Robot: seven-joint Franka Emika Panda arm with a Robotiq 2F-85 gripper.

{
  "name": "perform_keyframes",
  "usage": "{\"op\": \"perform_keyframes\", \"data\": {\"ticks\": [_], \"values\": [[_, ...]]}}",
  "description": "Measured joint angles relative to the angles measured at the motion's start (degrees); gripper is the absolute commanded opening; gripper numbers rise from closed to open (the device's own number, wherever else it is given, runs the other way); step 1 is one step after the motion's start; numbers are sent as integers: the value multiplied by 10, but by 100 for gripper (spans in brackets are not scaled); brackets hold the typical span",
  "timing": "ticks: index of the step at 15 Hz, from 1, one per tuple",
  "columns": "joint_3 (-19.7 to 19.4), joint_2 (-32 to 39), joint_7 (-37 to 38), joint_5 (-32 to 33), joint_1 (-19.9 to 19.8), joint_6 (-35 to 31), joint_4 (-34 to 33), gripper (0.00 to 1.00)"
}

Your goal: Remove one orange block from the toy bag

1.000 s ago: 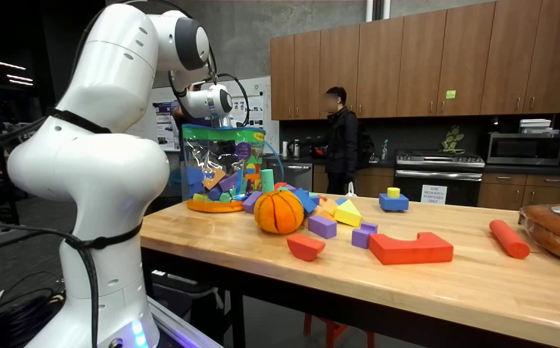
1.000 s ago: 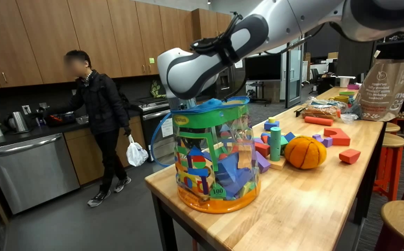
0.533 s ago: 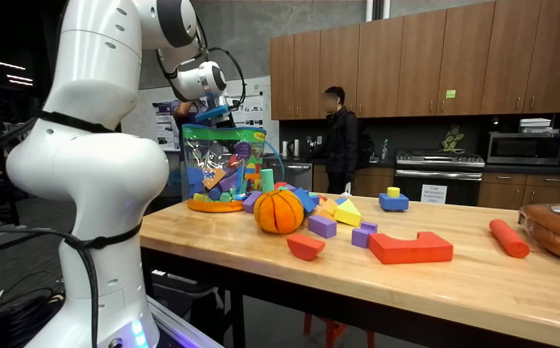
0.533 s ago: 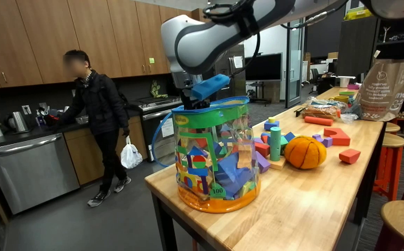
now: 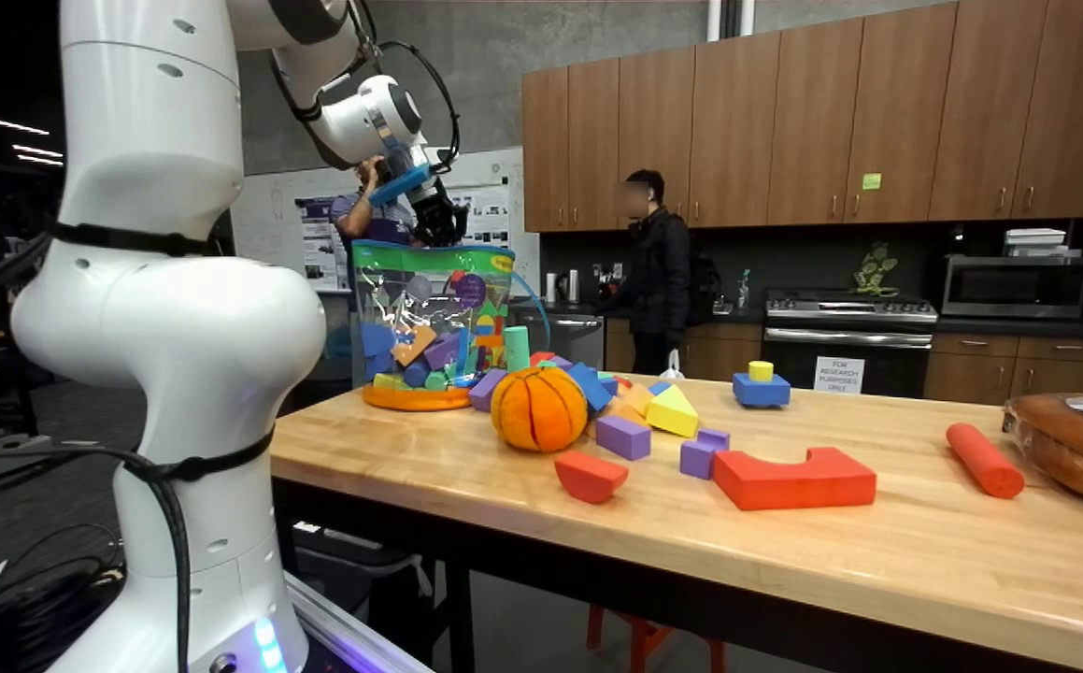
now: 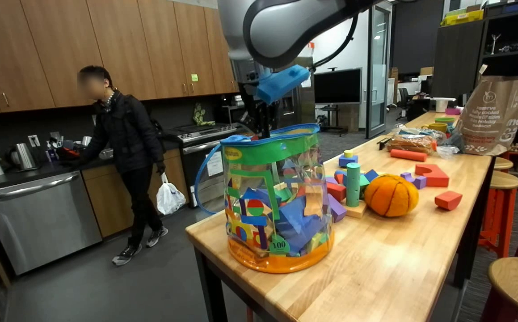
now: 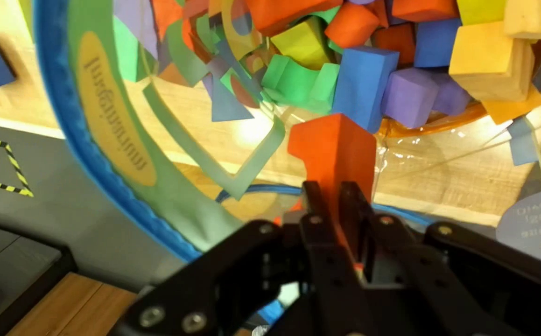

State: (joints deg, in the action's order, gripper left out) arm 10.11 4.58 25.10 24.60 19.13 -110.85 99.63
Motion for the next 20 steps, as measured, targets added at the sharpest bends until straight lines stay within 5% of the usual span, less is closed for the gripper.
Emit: {"op": "perform_keyframes", "data": {"ticks": [9, 20], "values": [[13, -95, 21, 39, -30, 5, 18, 4], [-45, -153, 23, -12, -156, -34, 31, 4]]}}
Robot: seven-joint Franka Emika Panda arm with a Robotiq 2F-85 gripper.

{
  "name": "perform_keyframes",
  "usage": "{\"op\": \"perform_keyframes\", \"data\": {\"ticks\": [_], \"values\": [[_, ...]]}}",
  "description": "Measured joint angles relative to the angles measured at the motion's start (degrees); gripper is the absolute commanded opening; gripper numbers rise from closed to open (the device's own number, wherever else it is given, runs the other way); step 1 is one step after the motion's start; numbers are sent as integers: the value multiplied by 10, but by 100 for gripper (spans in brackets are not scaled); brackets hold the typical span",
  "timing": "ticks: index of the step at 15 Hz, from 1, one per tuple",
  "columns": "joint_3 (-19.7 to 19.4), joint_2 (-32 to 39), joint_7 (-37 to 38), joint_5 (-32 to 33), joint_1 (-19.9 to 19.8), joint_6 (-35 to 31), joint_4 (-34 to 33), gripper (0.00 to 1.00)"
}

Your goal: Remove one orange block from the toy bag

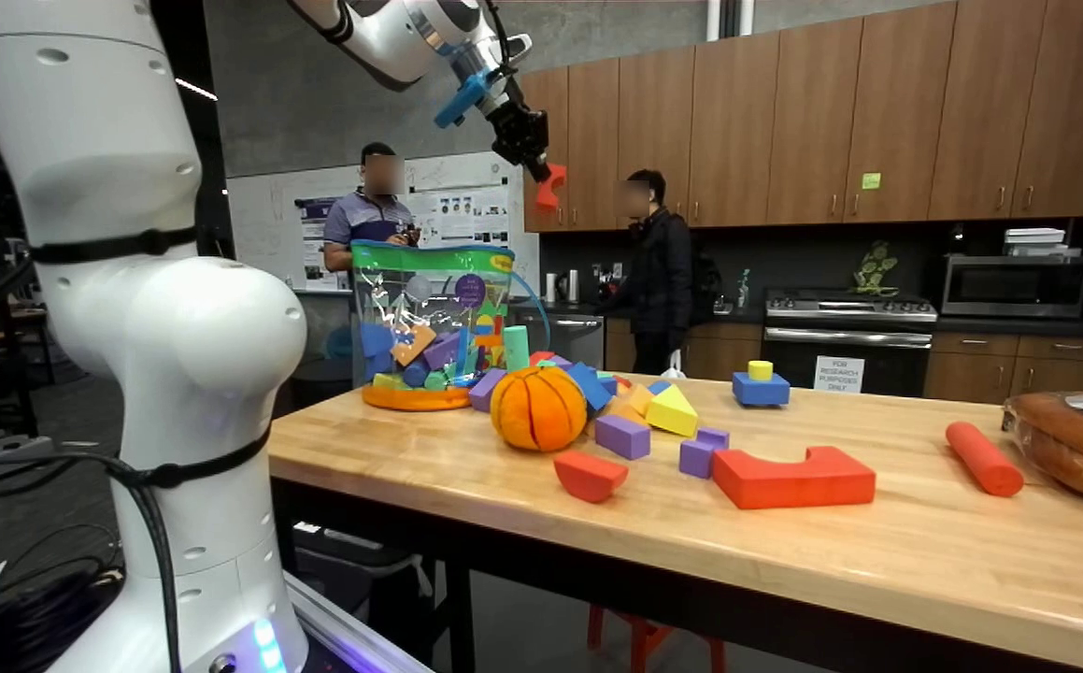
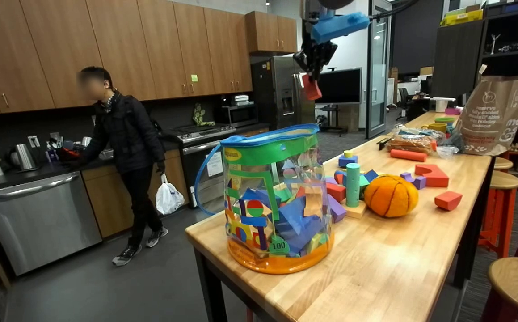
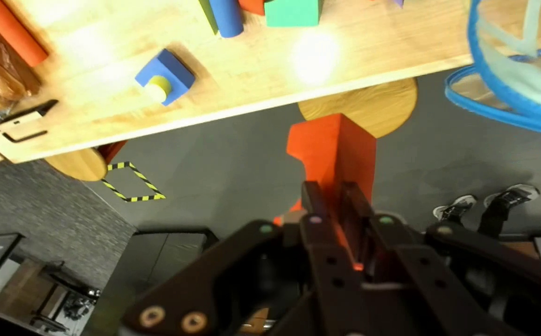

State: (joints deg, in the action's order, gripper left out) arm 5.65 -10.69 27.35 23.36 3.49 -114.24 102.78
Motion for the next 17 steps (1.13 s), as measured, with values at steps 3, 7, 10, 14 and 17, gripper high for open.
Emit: {"op": "perform_keyframes", "data": {"ticks": [3, 7, 10, 14, 17], "values": [[-32, 3, -1, -39, -32, -30, 30, 4], [-70, 23, -13, -86, -65, -82, 77, 4], [-94, 43, -36, -115, -83, -121, 109, 30], [-109, 66, -57, -133, -95, -157, 139, 33], [-106, 64, -57, -133, -94, -157, 134, 40]]}}
